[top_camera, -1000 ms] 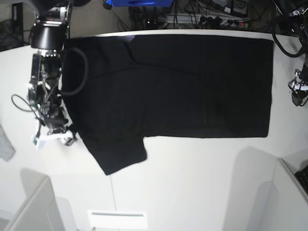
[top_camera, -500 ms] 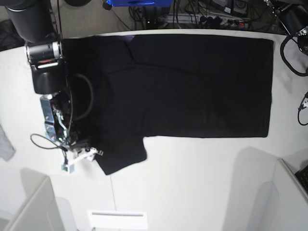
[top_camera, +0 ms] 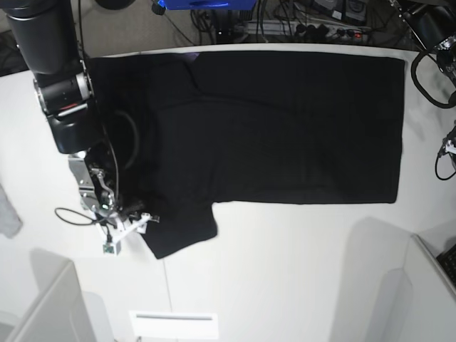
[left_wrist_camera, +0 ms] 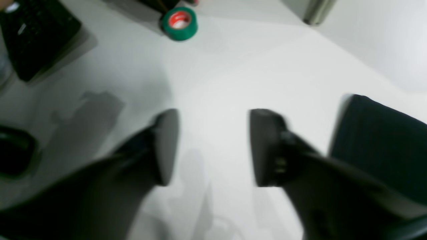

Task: Fold the T-shirt properly
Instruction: 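Reach both grippers to the shirt's hem corners and grasp them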

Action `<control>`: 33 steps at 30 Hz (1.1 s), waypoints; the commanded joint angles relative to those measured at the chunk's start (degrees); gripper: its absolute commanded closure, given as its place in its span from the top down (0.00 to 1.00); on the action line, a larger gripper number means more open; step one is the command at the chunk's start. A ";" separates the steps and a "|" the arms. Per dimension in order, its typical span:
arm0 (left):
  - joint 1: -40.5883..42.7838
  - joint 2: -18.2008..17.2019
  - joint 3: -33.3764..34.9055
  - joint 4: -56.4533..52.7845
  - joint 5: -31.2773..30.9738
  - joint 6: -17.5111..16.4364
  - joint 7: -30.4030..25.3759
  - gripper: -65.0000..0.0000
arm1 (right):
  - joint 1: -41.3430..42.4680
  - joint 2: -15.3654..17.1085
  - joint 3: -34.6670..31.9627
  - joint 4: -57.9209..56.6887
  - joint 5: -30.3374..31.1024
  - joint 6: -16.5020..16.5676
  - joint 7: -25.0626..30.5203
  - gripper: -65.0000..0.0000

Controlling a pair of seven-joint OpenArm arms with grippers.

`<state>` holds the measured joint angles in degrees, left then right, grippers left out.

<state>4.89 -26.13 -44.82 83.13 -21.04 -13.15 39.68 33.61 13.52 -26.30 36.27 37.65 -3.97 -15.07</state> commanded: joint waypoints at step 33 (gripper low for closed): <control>-26.29 -1.52 22.62 -27.70 0.07 0.27 -2.01 0.68 | 0.72 -0.82 -1.26 0.08 0.90 0.14 -0.80 0.00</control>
<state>-20.14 -26.30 -21.96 54.54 -20.99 -12.67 38.61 33.45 12.34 -27.70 36.03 38.57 -3.90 -14.06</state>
